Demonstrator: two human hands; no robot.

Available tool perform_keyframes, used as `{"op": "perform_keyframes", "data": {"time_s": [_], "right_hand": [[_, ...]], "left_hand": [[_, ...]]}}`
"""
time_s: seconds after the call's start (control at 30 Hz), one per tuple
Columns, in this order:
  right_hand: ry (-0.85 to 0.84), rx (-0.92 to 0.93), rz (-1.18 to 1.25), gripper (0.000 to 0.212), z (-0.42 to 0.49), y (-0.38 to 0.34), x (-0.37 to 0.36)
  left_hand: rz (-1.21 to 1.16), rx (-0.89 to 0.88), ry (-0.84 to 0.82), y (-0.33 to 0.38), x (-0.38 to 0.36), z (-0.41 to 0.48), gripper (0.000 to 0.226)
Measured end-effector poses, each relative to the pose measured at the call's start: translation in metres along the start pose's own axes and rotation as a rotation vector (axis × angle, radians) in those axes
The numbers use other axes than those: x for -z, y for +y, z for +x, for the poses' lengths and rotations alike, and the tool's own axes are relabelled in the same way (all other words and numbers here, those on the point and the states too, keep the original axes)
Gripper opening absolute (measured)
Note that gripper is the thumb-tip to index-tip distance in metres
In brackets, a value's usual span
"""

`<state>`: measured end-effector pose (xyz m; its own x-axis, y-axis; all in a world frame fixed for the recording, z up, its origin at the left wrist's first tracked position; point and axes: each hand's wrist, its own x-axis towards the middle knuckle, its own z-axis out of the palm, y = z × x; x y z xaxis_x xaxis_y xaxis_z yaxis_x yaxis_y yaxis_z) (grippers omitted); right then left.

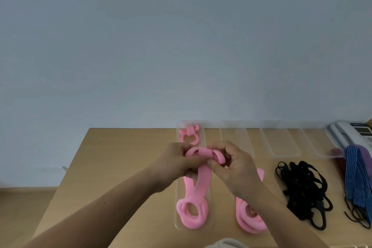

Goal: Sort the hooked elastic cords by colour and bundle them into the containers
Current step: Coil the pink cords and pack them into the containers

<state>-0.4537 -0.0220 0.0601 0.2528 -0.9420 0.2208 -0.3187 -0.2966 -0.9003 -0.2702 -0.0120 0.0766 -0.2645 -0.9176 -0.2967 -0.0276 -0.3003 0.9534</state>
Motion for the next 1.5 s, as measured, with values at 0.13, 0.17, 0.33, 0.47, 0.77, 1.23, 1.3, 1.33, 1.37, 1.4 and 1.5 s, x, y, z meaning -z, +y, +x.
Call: {"op": "perform_keyframes", "data": {"time_s": [0.13, 0.17, 0.33, 0.47, 0.77, 1.23, 1.3, 1.33, 1.37, 1.4, 1.5], "right_hand": [[-0.004, -0.002, 0.03, 0.038, -0.002, 0.0, -0.001], [-0.005, -0.006, 0.042, 0.038, -0.002, 0.0, -0.002], [-0.039, -0.049, 0.114, 0.038, -0.006, 0.006, -0.003], [-0.114, -0.146, 0.322, 0.039, -0.006, 0.012, 0.005], [-0.046, -0.172, 0.419, 0.013, -0.002, 0.006, 0.0], [-0.147, -0.172, 0.362, 0.031, -0.005, 0.006, 0.002], [-0.151, -0.182, 0.375, 0.034, -0.004, 0.006, 0.002], [-0.153, -0.186, 0.389, 0.035, -0.004, 0.006, 0.002], [-0.155, -0.188, 0.4, 0.036, -0.004, 0.006, 0.003], [-0.159, -0.189, 0.41, 0.035, -0.004, 0.006, 0.004], [-0.147, -0.239, 0.467, 0.03, -0.003, 0.004, 0.005]], "left_hand": [[-0.087, 0.035, 0.019, -0.003, -0.003, 0.001, 0.025], [-0.106, 0.042, 0.022, -0.004, -0.003, 0.001, 0.025], [-0.18, 0.065, -0.01, -0.005, -0.002, 0.0, 0.027], [-0.225, 0.032, 0.008, -0.005, -0.003, 0.0, 0.035], [-0.07, -0.091, 0.065, -0.009, -0.002, 0.0, 0.034], [-0.175, 0.024, -0.02, 0.0, 0.001, -0.006, 0.029], [-0.193, -0.001, -0.015, 0.0, 0.0, -0.007, 0.022], [-0.204, -0.016, -0.016, 0.0, 0.0, -0.006, 0.021], [-0.213, -0.029, -0.015, -0.001, 0.0, -0.006, 0.023], [-0.215, -0.042, -0.009, -0.002, 0.0, -0.006, 0.025], [-0.16, -0.08, 0.03, -0.005, 0.0, -0.006, 0.027]]}}
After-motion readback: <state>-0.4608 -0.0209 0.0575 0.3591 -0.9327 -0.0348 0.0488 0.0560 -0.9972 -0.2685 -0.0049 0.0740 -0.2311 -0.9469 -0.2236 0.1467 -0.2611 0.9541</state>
